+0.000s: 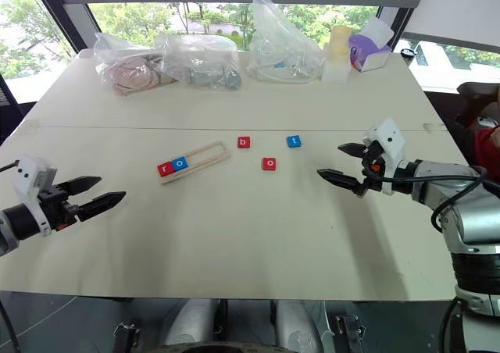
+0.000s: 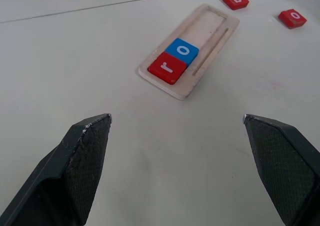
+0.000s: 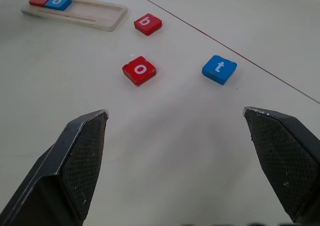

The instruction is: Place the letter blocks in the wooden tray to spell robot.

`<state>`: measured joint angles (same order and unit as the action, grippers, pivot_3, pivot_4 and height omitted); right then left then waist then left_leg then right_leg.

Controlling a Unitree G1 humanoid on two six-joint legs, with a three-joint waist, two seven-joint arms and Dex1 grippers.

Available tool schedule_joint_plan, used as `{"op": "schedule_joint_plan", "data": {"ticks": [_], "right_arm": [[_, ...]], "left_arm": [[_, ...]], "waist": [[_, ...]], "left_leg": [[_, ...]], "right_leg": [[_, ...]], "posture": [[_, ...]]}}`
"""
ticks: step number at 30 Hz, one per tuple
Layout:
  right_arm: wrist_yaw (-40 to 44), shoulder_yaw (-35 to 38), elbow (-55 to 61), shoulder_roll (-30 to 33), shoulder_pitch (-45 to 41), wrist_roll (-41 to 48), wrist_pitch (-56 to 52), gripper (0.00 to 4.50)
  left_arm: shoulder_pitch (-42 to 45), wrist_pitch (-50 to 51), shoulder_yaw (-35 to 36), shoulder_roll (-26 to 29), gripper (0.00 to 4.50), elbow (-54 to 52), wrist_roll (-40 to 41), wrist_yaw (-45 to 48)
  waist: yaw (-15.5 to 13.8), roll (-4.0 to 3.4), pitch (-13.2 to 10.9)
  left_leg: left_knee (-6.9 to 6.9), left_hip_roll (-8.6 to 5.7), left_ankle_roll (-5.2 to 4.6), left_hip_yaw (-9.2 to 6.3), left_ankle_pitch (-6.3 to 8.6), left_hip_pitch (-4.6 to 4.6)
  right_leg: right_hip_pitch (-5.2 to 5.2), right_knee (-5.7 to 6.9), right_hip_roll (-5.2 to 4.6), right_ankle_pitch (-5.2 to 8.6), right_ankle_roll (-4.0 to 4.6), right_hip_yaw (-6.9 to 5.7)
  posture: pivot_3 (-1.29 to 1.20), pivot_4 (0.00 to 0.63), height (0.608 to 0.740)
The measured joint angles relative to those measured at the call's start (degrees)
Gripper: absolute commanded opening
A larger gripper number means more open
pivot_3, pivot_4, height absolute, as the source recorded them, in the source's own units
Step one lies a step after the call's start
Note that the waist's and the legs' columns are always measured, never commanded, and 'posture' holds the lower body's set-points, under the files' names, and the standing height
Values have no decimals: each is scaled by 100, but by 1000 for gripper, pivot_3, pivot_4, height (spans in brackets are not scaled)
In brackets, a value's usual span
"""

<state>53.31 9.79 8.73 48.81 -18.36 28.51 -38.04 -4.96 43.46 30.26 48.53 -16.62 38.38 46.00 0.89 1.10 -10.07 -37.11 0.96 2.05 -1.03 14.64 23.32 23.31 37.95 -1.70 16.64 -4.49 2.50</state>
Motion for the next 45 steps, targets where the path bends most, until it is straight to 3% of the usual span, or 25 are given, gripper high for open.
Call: {"op": "schedule_joint_plan", "data": {"ticks": [19,28,34,37,41,45], "right_arm": [[-47,-175,-134,-110,-142,-67,-39,4500],[24,-431,-315,-63,-464,-124,-151,4500],[19,-387,802,-236,-418,636,-945,4500],[-268,-494,1614,-433,-439,1005,-1402,4500],[-962,-718,2237,-1052,-554,1354,-1864,4500],[-1390,-818,2434,-1247,-478,1425,-1988,4500]], "left_arm": [[-133,-7,103,-1,4431,-36,-65,-90],[197,-324,-54,782,4431,152,-343,506],[814,-672,-818,1131,4431,751,-506,1305],[1446,-1271,-1552,1148,4431,1302,-1037,1546],[2282,-2170,-2484,734,4431,2379,-1779,1772],[2860,-2807,-2967,289,4431,3513,-2252,1886]], "waist": [[-1,0,0],[5,-1,-1],[-1,-1,-1],[-5,-1,-1],[2,-2,0],[-13,5,2]], "left_leg": [[0,0,0,0,0,0],[0,-1,0,2,0,-1],[6,1,0,-2,0,2],[4,2,0,-3,0,2],[-4,0,0,3,0,3],[-4,-5,-1,3,0,14]], "right_leg": [[0,0,-2,0,0,0],[1,1,-1,5,9,0],[4,1,4,-2,-4,-2],[4,2,9,0,0,-3],[5,4,10,-4,-6,-2],[12,4,13,-6,-12,-8]], "posture": [[0,150,735],[0,150,735],[0,150,735],[0,150,735],[0,150,735],[0,150,735]]}}
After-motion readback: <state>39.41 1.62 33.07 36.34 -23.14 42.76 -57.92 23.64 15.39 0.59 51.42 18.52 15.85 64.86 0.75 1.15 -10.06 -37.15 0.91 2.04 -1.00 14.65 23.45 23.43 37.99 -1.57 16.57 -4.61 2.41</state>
